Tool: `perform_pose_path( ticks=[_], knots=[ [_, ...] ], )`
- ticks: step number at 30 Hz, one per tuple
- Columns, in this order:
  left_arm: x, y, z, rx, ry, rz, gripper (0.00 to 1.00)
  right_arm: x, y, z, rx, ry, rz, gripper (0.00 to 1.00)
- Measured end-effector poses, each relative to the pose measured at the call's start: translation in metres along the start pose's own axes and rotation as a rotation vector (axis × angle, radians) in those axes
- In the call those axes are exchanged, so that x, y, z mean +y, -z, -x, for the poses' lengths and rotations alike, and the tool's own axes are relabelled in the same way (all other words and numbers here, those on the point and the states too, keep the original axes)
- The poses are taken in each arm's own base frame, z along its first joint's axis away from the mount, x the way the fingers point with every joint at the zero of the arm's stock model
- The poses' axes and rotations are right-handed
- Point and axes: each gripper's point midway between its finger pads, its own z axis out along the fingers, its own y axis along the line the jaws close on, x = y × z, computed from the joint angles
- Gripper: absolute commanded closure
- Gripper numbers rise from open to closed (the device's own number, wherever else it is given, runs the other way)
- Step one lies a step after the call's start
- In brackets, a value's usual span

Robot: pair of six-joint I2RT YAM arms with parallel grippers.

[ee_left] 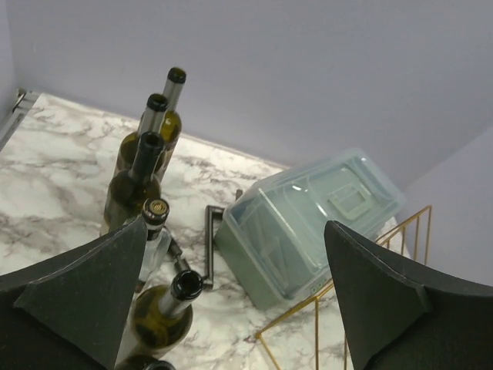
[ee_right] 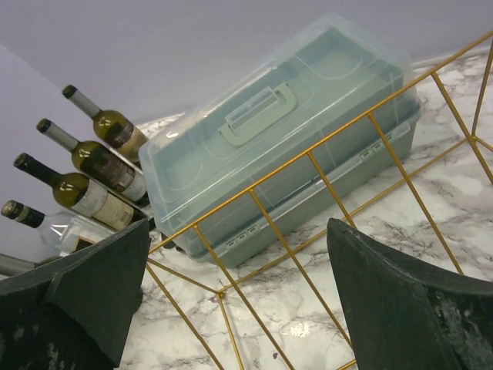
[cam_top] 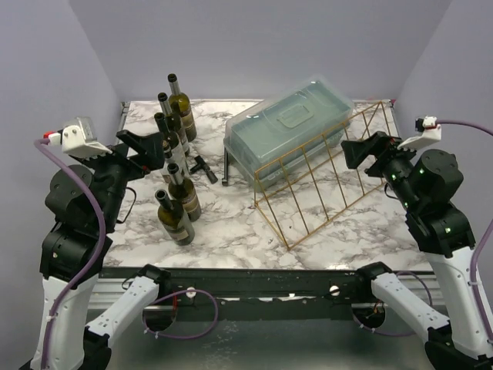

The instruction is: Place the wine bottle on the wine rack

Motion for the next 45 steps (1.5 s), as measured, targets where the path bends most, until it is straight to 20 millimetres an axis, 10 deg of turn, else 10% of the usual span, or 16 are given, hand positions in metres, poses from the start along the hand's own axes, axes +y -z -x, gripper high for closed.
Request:
perform_pose_path(
  ticks=[17, 34, 45],
  knots=[
    [0.046, 0.031, -0.071, 0.302, -0.084, 0.166, 0.01, 0.009, -0.060, -0.088, 0.410, -0.154, 0.007, 0.00],
    [0.071, 0.062, -0.128, 0.569, -0.113, 0.249, 0.05, 0.063, -0.054, -0.044, 0.321, -0.515, 0.170, 0.00],
    [0.086, 0.046, -0.173, 0.698, -0.169, 0.285, 0.22, 0.093, -0.045, -0.097, 0.503, -0.513, 0.471, 0.00]
  ],
)
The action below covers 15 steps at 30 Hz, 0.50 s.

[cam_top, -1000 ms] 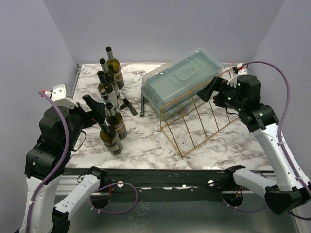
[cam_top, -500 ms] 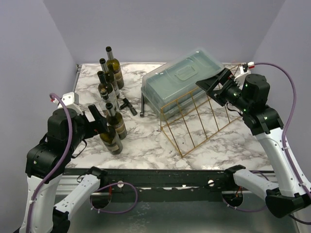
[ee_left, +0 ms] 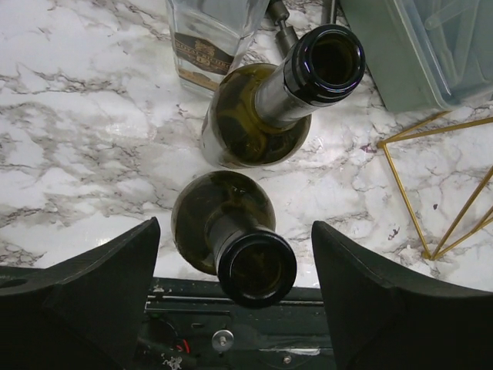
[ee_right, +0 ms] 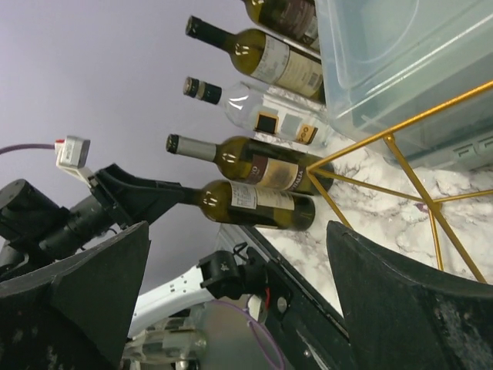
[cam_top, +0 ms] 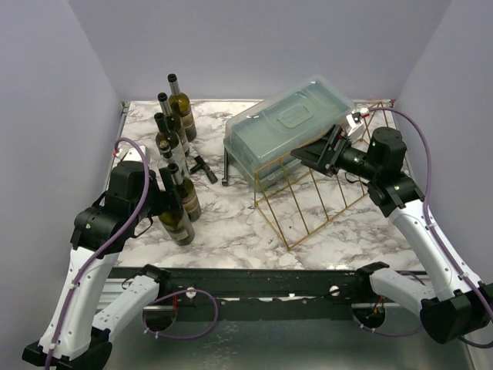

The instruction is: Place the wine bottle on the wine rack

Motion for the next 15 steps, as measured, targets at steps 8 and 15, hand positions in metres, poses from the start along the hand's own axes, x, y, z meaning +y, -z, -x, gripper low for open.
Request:
perform_pose_path(
  ticks=[8, 15],
  knots=[
    [-0.002, -0.014, -0.011, 0.027, -0.013, -0.010, 0.52, 0.002, 0.004, -0.007, 0.013, 0.060, 0.038, 0.00],
    [-0.001, -0.014, -0.007, 0.007, -0.035, -0.014, 0.79, 0.004, 0.008, -0.010, 0.023, 0.145, 0.054, 0.00]
  ],
)
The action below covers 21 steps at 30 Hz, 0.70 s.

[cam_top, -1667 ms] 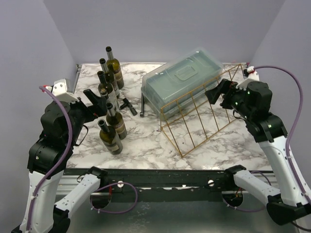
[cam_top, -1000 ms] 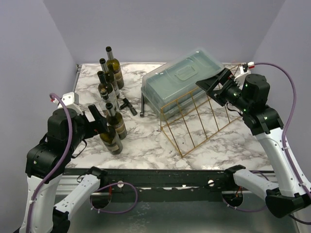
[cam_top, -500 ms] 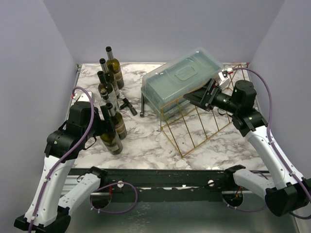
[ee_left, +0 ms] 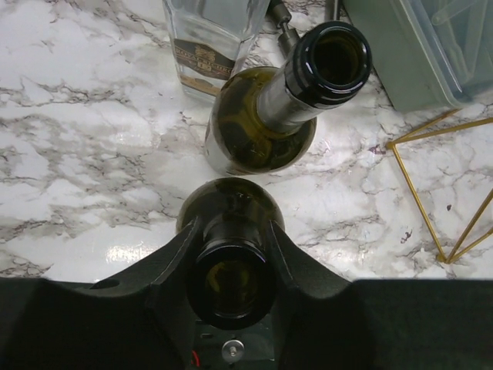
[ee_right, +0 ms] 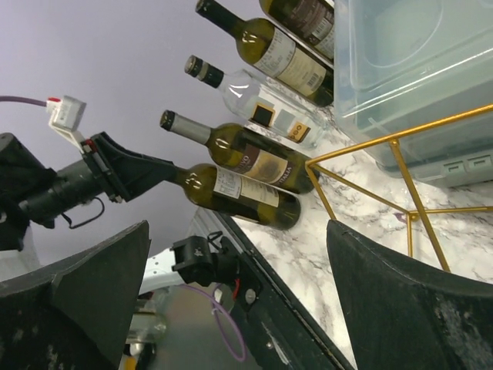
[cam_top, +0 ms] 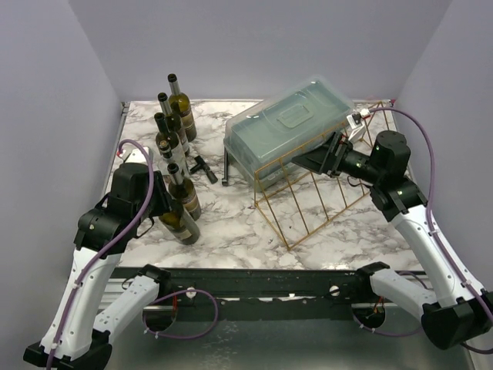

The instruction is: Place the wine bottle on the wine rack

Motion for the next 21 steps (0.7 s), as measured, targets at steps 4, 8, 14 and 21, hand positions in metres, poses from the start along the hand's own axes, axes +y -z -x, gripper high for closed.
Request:
perform_pose_path(
  ticks=[4, 8, 14, 21],
  knots=[
    [-0.003, 0.001, 0.000, -0.002, 0.002, -0.019, 0.88, -0.002, -0.002, -0.005, 0.031, 0.043, -0.010, 0.00],
    [-0.005, 0.002, 0.000, 0.001, 0.007, -0.029, 1.00, 0.019, -0.011, -0.017, 0.092, 0.115, 0.035, 0.00],
    [-0.014, 0.004, -0.004, 0.028, 0.030, -0.075, 1.00, 0.057, -0.041, -0.072, 0.243, 0.224, 0.116, 0.00],
    [-0.032, 0.007, -0.010, 0.092, 0.048, -0.156, 1.00, 0.069, -0.081, -0.166, 0.415, 0.379, 0.076, 0.00]
  ],
)
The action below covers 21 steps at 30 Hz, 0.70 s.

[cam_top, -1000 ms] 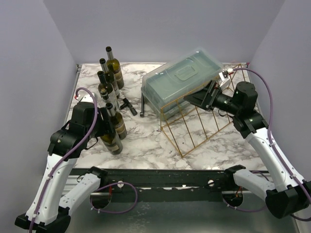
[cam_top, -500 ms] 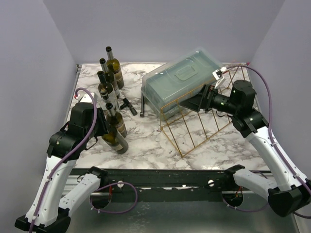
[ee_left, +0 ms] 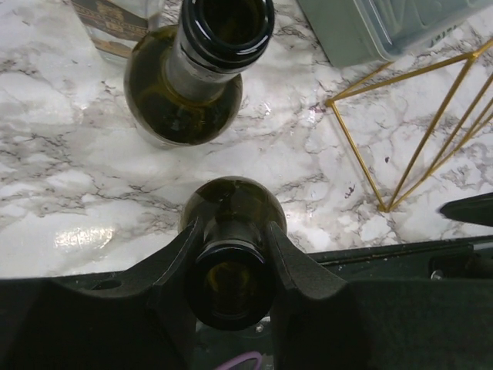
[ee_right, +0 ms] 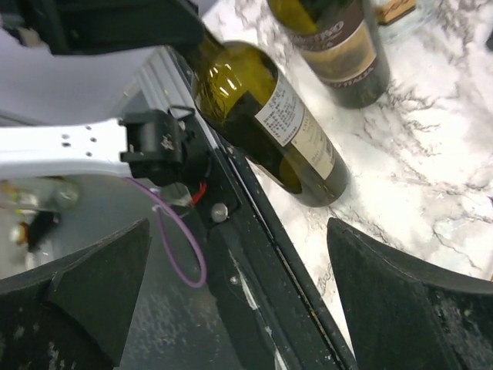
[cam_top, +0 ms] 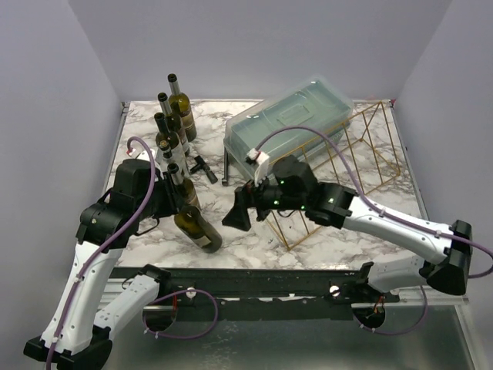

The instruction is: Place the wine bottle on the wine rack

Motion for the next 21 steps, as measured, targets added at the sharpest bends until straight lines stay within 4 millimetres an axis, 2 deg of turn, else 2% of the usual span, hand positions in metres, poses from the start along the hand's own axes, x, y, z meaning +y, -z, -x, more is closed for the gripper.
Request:
perform_pose_path(
  ticks=[4, 7, 10, 16, 21],
  knots=[
    [-0.010, 0.001, -0.004, 0.028, 0.005, -0.055, 1.00, 0.006, -0.030, -0.028, 0.071, 0.087, -0.060, 0.00],
    [-0.018, 0.001, -0.006, 0.048, 0.011, -0.091, 1.00, 0.009, -0.043, -0.038, 0.089, 0.154, -0.093, 0.00],
    [-0.026, 0.000, -0.007, 0.070, 0.022, -0.133, 1.00, 0.009, -0.045, -0.038, 0.080, 0.206, -0.111, 0.00],
    [-0.040, 0.001, -0.004, 0.073, 0.043, -0.199, 1.00, 0.011, -0.050, -0.024, 0.033, 0.274, -0.108, 0.00],
    [-0.047, 0.000, -0.004, 0.083, 0.052, -0.232, 1.00, 0.010, -0.060, -0.027, 0.041, 0.324, -0.102, 0.00]
  ],
)
